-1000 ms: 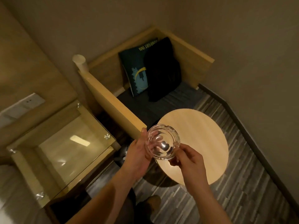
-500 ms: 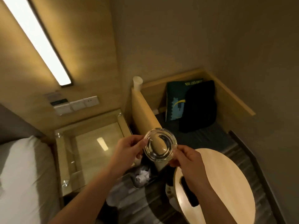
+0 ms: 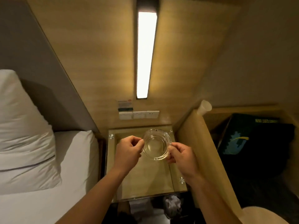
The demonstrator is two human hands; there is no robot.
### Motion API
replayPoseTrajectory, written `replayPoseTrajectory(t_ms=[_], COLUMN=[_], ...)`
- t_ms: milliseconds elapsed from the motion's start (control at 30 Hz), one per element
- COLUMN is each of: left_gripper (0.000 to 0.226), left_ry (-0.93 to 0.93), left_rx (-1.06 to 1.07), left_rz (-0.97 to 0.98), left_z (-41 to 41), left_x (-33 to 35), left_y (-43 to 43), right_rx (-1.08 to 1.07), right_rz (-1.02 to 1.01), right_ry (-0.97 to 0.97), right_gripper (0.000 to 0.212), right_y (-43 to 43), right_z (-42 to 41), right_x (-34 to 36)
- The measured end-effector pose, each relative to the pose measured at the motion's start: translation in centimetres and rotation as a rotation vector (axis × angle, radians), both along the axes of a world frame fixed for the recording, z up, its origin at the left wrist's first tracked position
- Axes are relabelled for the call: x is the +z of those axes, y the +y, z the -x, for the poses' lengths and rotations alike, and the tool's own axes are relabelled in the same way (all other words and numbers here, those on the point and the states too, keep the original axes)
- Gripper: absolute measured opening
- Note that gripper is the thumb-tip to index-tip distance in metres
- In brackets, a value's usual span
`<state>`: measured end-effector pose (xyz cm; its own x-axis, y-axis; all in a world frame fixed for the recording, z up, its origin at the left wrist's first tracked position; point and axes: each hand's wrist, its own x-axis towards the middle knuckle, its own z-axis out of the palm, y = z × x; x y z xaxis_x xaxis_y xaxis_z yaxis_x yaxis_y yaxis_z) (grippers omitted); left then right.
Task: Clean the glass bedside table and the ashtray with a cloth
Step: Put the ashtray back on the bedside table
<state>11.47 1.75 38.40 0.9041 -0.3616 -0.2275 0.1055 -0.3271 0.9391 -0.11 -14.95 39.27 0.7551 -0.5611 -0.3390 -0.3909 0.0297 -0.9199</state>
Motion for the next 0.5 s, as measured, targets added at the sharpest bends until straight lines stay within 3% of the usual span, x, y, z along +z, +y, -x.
replayPoseTrajectory(t_ms=[233,333,500], left_gripper=[0.023,0.025,0.026], left_ry=[-0.035,-0.035,-0.033], left_rx=[0.144,0.187,0.174], left_rz=[-0.278,-0.371,-0.532], left_z=[-9.1,-12.5,-17.7], left_x=[-6.7,-10.6,-18.2], left_y=[4.1,4.9,5.5], right_rx=[0.227,0.316,0.350], right_rz=[0.065,0.179,0.300], right_ry=[0.176,0.247,0.301], right_gripper=[0.022,0.036,0.028], right_y=[3.3,4.2,5.4], right_z=[-13.8,-18.8,-25.1], right_x=[-6.9,-11.5,-21.3])
